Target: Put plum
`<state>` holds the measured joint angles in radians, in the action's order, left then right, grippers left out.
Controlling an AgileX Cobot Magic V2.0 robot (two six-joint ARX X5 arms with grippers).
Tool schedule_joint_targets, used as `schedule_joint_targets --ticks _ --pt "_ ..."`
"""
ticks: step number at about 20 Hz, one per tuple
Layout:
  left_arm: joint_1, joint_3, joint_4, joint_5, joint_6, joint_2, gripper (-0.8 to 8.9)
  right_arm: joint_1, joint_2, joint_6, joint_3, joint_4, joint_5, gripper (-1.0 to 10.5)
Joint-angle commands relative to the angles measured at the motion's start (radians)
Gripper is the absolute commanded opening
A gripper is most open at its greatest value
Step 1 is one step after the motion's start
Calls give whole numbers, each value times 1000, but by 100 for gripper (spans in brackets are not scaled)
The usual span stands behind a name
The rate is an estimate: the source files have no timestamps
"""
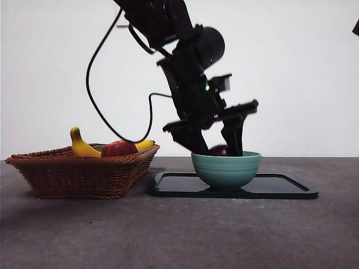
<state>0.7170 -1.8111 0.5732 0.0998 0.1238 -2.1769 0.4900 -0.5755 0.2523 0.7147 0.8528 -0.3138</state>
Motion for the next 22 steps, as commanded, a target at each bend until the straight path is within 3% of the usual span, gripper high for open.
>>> schedule_joint_targets --ticks 1,7,16,19,22 --pt "1 -30 -9 -3 -19 90 244 5 -3 2 5 -6 1 224" --pt "-25 -30 131 -9 -52 374 245 5 -3 2 5 -6 1 224" --pt "-167 -20 401 -138 -60 757 245 5 -3 -7 5 -11 0 224" --pt "-223 66 417 -138 -60 846 245 5 -3 -8 5 -19 0 224" --pt "-258 262 341 -137 -60 941 245 5 -3 -8 5 -22 0 224"
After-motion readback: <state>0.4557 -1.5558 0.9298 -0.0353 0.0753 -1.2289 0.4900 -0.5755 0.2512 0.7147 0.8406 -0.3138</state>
